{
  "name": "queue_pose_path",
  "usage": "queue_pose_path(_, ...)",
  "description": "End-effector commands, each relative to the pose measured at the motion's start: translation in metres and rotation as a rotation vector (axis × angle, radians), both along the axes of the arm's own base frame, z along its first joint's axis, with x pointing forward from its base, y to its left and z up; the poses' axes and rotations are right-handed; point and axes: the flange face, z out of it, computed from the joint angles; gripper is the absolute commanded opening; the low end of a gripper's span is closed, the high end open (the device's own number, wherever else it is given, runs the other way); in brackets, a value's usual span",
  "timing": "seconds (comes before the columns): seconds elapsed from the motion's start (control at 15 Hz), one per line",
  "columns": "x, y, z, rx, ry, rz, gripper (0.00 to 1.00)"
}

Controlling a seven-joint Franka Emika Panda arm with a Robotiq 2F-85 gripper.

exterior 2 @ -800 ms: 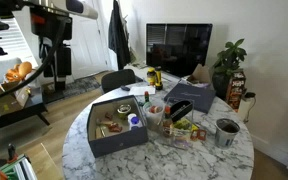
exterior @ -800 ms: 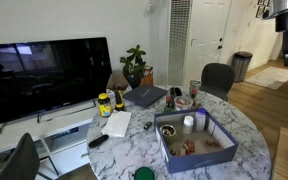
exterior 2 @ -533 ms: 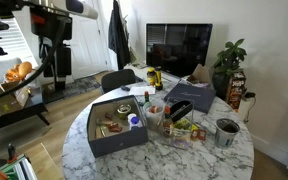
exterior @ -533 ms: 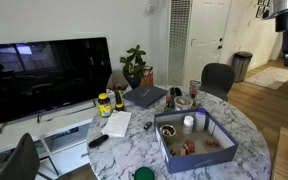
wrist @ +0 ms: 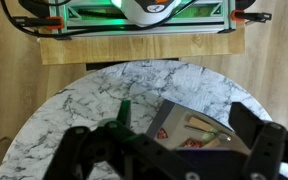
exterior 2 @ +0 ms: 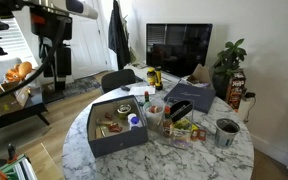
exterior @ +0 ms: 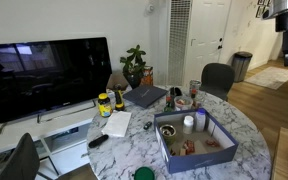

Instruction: Pick up the white bottle on the right and put it in the clear container

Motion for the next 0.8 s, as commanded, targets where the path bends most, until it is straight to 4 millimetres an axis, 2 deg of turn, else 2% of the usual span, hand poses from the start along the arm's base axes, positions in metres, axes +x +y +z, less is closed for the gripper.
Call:
queue_pose_path(0.0,0.000,0.000,0.000,0.000,0.000,0.000,1.00)
queue_pose_path(0.33,0.046,0.033,-0.028,-0.040,-0.082,-0.023,1.00)
queue_pose_path(0.6,0.084,0.055,-0.065,-0.062,-0.052,-0.037,1.00)
queue_pose_path(0.67,0.090,0.059,-0.071,-0.070,-0.024,-0.031,1.00)
queue_pose_path(0.73,0.074,0.051,-0.058,-0.071,-0.067,-0.018,1.00)
